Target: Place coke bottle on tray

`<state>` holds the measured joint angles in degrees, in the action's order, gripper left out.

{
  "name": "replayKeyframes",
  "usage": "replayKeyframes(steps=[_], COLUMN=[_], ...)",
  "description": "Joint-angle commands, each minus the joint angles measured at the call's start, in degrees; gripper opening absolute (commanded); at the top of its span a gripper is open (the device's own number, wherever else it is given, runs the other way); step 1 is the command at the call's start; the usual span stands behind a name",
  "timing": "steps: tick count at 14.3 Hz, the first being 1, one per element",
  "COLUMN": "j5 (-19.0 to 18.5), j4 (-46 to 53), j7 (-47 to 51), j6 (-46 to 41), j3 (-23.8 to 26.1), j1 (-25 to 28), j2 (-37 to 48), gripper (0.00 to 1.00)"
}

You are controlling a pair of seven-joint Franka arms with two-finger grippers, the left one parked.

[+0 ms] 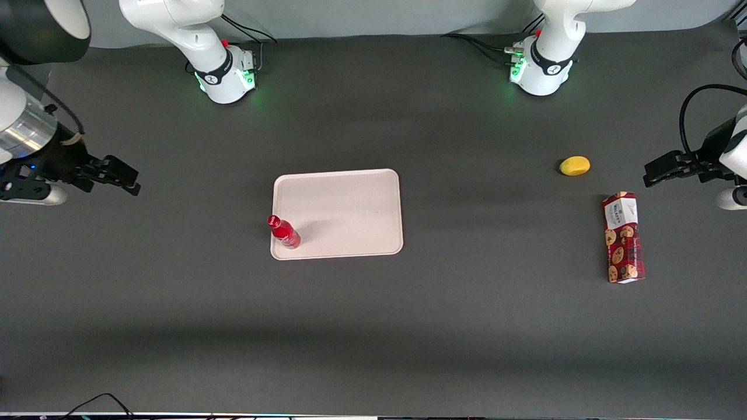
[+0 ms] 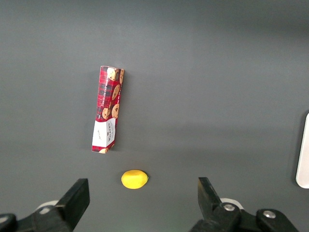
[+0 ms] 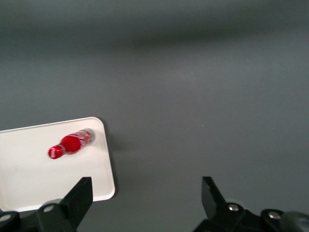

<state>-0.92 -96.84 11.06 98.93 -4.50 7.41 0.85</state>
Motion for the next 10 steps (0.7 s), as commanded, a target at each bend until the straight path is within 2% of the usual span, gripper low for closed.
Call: replayKeyframes(steps=[1, 10], j5=[-0.04, 1.01], j4=[-4.05, 0.06], j7=[-1.04, -1.04], j6=[3.19, 2.76], j3=[-1.91, -1.91], j1=[-0.11, -2.05], j2=[1.34, -0.58], gripper=[1.0, 1.0])
